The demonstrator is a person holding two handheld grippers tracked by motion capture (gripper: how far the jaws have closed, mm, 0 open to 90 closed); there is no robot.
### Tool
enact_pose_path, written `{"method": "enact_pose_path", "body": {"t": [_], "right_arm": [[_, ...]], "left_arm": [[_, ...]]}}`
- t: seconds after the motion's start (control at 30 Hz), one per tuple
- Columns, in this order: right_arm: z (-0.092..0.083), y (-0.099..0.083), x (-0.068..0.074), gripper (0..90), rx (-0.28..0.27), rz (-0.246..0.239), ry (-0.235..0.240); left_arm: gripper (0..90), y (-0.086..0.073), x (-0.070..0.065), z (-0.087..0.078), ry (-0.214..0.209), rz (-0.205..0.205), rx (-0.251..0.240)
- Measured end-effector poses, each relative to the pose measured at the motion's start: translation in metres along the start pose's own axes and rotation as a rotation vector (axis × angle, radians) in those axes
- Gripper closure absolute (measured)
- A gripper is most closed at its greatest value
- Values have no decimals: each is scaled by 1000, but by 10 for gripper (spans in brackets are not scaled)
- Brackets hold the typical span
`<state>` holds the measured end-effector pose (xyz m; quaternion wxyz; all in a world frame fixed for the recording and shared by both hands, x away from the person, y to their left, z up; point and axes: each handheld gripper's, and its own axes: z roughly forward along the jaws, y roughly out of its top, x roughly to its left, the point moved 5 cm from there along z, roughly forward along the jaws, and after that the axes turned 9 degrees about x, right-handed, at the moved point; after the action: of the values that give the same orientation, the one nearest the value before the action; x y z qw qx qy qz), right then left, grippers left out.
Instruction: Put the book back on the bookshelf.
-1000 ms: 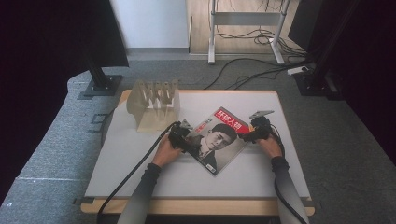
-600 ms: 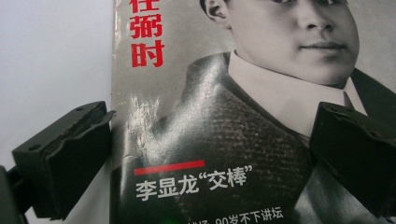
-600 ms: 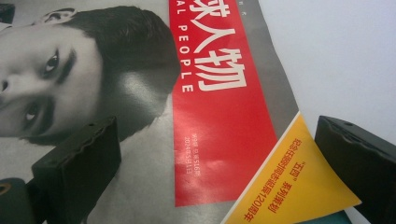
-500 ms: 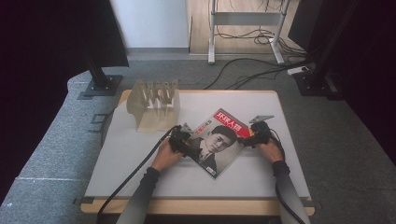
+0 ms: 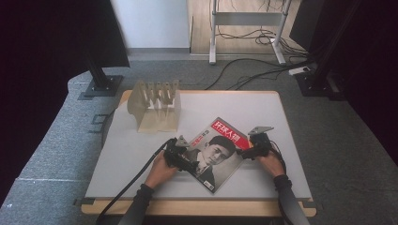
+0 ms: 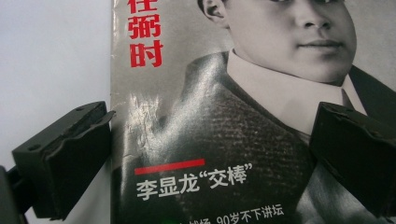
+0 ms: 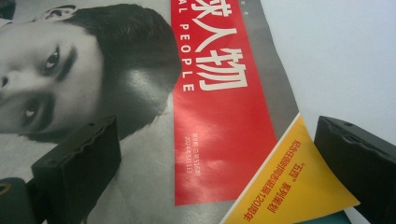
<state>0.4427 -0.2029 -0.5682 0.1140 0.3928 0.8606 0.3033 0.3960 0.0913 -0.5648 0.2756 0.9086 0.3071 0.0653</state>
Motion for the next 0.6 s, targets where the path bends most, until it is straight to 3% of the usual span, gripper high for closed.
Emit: {"method": "enact_pose_path", "body": {"t": [0.17, 0.27, 0.37, 0.47, 0.6], "right_arm": [[-5, -6, 13, 15, -11, -34, -14], [-10, -9, 13, 9, -3, -27, -38], [-23, -17, 9, 5, -2, -25, -110], [-35, -29, 6, 8, -6, 7, -125], [-39, -41, 10, 9, 12, 15, -124]], "left_arm": [[0, -9, -9, -5, 1, 3, 1], [0, -10, -10, -6, 3, 1, 0], [0, -11, -11, -6, 5, -4, -3], [0, -12, -13, -7, 9, -6, -2], [0, -13, -16, -8, 11, -9, -2]]}}
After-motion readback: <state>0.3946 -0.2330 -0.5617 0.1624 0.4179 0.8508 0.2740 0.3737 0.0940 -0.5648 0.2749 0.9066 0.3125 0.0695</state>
